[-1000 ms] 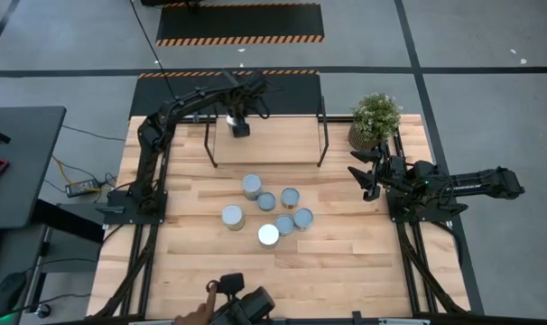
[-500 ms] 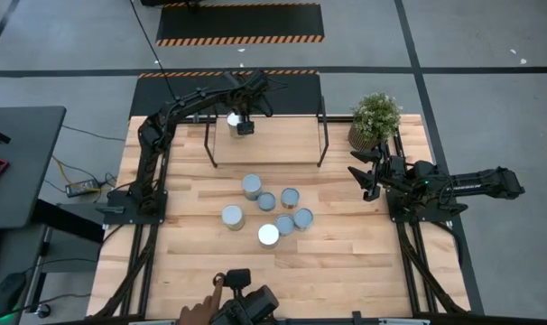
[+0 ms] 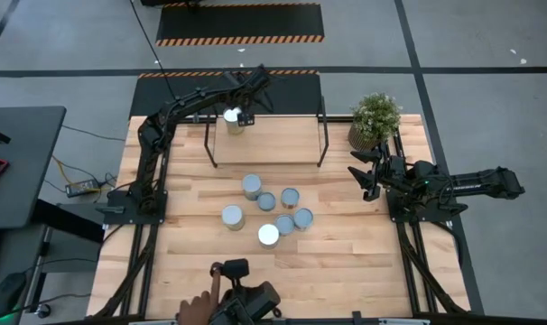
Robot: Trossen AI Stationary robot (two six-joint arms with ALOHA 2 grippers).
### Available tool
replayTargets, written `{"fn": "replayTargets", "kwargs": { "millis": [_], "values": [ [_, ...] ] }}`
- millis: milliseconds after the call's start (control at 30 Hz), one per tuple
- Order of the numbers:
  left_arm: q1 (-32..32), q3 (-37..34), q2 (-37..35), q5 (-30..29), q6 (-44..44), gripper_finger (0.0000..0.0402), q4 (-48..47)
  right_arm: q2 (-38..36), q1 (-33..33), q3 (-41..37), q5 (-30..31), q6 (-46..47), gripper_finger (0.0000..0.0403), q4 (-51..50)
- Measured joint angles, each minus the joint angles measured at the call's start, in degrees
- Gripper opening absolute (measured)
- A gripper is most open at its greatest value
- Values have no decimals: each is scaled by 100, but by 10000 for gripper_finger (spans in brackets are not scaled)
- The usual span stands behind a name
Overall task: Pick and place cans onto a shelf
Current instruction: Put the canned carrots on the shelf
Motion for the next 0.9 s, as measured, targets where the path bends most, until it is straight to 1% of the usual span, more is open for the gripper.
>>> {"fn": "replayTargets", "kwargs": {
  "millis": [67,100,233,333,467,533,700,900],
  "values": [
    [0,0,0,-230,-28,385,31,0,0,0,-2,0,250,-2],
    [6,0,-5,-205,-93,385,25,0,0,0,-2,-4,250,-2],
    [8,1,-98,509,-293,385,79,0,1,0,-1,-17,250,0],
    [-16,9,-108,577,-267,385,72,0,0,0,0,-17,250,0],
    [-22,9,-101,709,-258,385,-282,0,2,0,-2,-2,250,-1],
    [-17,7,-98,659,-267,385,-429,0,2,0,-2,0,250,-2],
    [21,7,-96,245,-278,385,-588,0,2,0,-8,4,250,0],
    [70,4,-94,163,-285,385,-581,0,0,0,-146,44,250,2]
  ]
}}
